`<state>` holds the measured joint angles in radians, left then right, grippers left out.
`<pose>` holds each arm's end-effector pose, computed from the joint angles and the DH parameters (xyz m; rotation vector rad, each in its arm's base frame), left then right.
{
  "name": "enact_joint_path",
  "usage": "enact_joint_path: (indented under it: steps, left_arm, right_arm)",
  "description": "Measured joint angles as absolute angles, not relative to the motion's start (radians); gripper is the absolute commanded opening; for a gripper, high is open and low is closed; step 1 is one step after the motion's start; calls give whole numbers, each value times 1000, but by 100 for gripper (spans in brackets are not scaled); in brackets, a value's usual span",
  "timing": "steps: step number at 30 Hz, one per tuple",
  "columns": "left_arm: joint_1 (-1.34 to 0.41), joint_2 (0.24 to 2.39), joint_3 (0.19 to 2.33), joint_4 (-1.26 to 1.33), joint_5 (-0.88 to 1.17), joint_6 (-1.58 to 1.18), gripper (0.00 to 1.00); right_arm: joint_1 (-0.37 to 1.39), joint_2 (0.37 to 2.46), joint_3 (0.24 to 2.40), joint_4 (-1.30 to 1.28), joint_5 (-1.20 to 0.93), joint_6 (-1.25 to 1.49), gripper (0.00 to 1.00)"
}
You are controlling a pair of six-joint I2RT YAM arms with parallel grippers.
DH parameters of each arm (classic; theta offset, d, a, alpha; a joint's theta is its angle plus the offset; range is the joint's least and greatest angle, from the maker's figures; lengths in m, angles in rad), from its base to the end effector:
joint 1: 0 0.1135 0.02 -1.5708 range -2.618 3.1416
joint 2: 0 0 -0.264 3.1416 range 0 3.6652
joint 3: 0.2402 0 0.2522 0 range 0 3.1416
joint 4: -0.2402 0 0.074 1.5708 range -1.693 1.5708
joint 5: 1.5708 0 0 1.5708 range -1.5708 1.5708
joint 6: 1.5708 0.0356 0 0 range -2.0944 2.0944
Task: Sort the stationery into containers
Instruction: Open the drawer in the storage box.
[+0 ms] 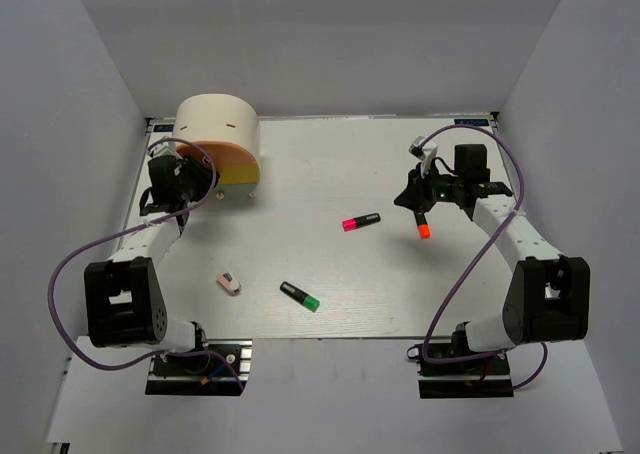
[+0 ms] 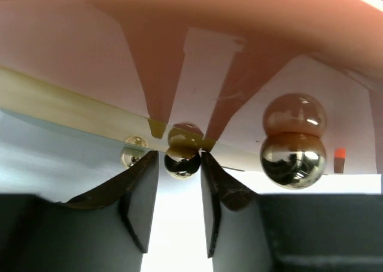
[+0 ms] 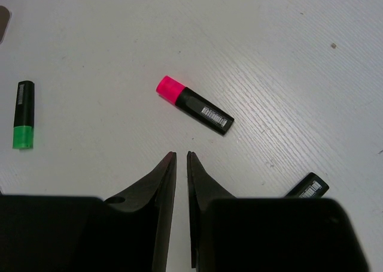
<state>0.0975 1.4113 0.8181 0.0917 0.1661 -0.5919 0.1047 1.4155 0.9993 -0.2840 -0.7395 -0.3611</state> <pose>0.3095 0.0244 0.2345 -0.6112 2.0083 -0.4731 0.3000 0.0556 0.2655 -0.8561 1.9631 0.6849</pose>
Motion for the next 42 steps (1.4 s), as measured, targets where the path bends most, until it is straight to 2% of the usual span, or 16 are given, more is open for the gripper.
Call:
enact_joint_path:
  steps: [9, 13, 16, 22, 39, 41, 42]
  left_arm:
    - [97, 1429, 818, 133, 191, -592, 42]
    - [97, 1438, 816, 150, 200, -596, 30]
    - [97, 1438, 812, 160, 206, -598, 27]
    - [99, 1420, 775, 197, 215, -600, 26]
    - [103, 1190, 616, 123, 218, -603, 26]
    - [103, 1181, 613, 112, 218, -603, 30]
    - [103, 1178, 612, 112, 218, -603, 47]
  right_arm:
    - [105, 1415, 1000, -291, -736, -375, 19]
    - [105, 1415, 999, -293, -736, -376, 19]
    - [105, 1415, 1000, -294, -736, -376, 19]
    - [105, 1415, 1000, -294, -736, -376, 20]
    - [105, 1431, 1000, -294, -744, -376, 23]
    - [105, 1431, 1000, -294, -744, -376, 24]
    - [105, 1431, 1000, -294, -745, -377, 26]
